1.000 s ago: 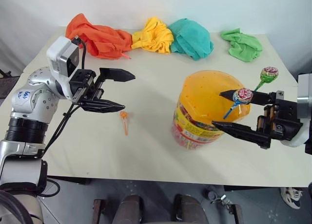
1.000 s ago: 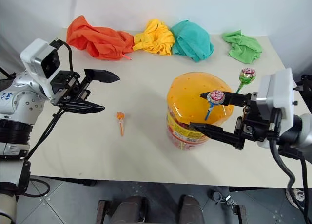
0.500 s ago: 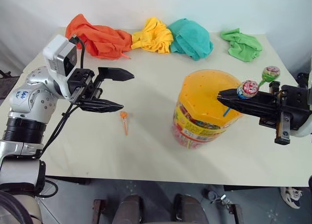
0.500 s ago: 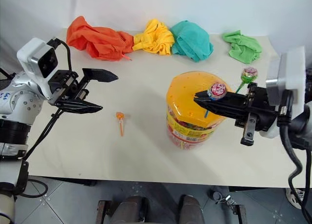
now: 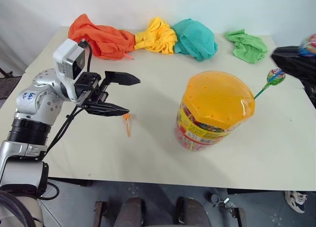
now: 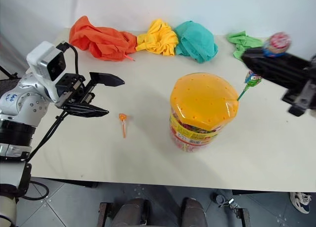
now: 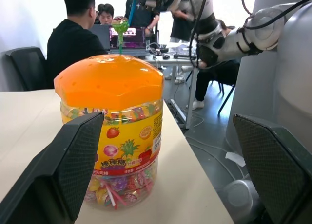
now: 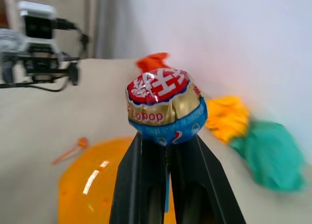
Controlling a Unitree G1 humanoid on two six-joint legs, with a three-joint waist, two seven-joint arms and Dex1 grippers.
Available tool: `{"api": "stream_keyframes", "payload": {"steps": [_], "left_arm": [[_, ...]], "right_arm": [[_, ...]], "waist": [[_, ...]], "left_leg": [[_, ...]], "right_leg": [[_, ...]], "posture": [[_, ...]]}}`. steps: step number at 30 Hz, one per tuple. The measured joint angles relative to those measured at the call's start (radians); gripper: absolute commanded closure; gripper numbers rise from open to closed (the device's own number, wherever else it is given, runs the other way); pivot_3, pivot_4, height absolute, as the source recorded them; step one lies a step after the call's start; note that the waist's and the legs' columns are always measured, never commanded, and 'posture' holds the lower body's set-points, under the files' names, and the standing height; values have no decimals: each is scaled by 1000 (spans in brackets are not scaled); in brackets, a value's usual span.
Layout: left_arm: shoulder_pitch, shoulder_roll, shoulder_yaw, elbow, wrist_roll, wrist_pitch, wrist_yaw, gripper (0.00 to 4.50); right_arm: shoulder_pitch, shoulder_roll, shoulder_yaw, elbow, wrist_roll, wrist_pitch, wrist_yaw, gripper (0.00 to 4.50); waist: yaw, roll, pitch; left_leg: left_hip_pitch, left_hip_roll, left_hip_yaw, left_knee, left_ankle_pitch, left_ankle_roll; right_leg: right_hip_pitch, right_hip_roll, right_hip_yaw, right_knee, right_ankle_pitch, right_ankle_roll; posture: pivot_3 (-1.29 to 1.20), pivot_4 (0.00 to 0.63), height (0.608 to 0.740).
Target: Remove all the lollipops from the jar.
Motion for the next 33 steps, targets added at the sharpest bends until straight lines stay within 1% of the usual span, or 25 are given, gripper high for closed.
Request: {"api": "stream_keyframes", "payload": {"steps": [3, 5, 7, 8, 10, 12, 15, 18, 20, 23, 26, 28, 29, 33], "left_arm": [[-12, -13, -3, 30, 43, -23, 0, 0], [-14, -18, -7, 32, 66, -41, 0, 0], [-15, -16, -9, 34, 89, -59, 0, 0], [-14, -15, -9, 35, 100, -64, 0, 0], [-12, -10, -5, 50, 113, -67, 0, 0], [-4, -2, 10, 61, 134, -68, 0, 0], [27, 21, 15, 68, 165, -68, 0, 0], [63, 37, 21, 70, 180, -69, 0, 0], [83, 40, 32, 70, 187, -69, 0, 0], [101, 42, 56, 68, 193, -67, 0, 0], [138, 59, 97, 56, 193, -59, 0, 0], [166, 71, 123, 47, 192, -53, 0, 0], [173, 73, 134, 45, 192, -52, 0, 0], [177, 73, 165, 24, 193, -42, 0, 0]], "right_arm": [[128, 1, -198, -38, 33, 121, -18, 4444], [198, 21, -297, -58, 38, 171, -24, 4444], [289, 63, -388, -72, 39, 211, -26, 4444], [347, 109, -428, -83, 36, 222, -27, 4444], [438, 190, -457, -93, 29, 231, -27, 4444], [508, 272, -452, -102, -16, 209, -27, 4444], [565, 373, -373, -92, -109, 142, -39, 4444], [598, 413, -243, -62, -186, 105, -42, 4444], [577, 416, -157, -22, -238, 80, -60, 4444], [555, 413, -66, 36, -296, 64, -86, 4444], [498, 399, 74, 133, -383, 49, -101, 4444], [452, 395, 156, 210, -437, 49, -112, 3890], [429, 394, 187, 238, -457, 47, -112, 3700], [339, 383, 286, 330, -533, 25, -103, 2377]], "waist": [[1, 0, 0], [1, 0, 0], [1, 0, 0], [2, -1, 0], [2, -1, -1], [1, -1, -1], [-4, -1, -1], [-6, 0, -1], [-5, 0, -1], [-3, 0, -1], [-4, 0, -1], [-4, 0, 0], [-4, 1, 0], [-2, 1, 0]], "left_leg": [[0, 0, 0, 0, 0, 0], [0, 0, 0, 0, 0, 0], [0, 0, 0, 0, 0, 0], [0, 0, 0, -1, 0, 0], [0, -1, 1, -1, 0, 1], [1, 0, 1, -1, -1, 1], [2, 0, 1, -2, -1, 1], [2, 0, 1, -2, -1, 1], [2, 0, 1, -2, -1, 1], [2, 0, 1, -2, -1, 1], [2, -1, 2, -1, -1, 1], [2, 0, 2, -1, -1, 1], [2, 0, 2, -1, -1, 1], [2, -1, 2, -1, -1, 1]], "right_leg": [[0, 0, 0, 0, 0, 0], [0, 0, 0, 0, 0, 0], [0, 0, 0, 0, 0, 0], [0, 0, 0, 0, 0, 0], [0, 0, 1, -1, 0, 1], [0, 0, 1, -1, 0, 1], [0, 0, 3, 0, 0, 1], [0, 0, 3, 0, 0, 1], [0, 0, 4, 0, 0, 1], [0, 0, 3, 0, 0, 1], [-1, 0, 3, 0, 0, 1], [-1, 0, 3, 0, 0, 1], [-1, 0, 3, 0, 0, 1], [-1, 0, 3, 0, 0, 1]], "posture": [[0, 150, 740], [0, 150, 740], [0, 150, 740], [0, 150, 740], [0, 150, 740], [0, 150, 740], [0, 150, 740], [0, 150, 740], [0, 150, 740], [0, 150, 740], [0, 150, 740], [0, 150, 740], [0, 150, 740], [0, 150, 740]]}}
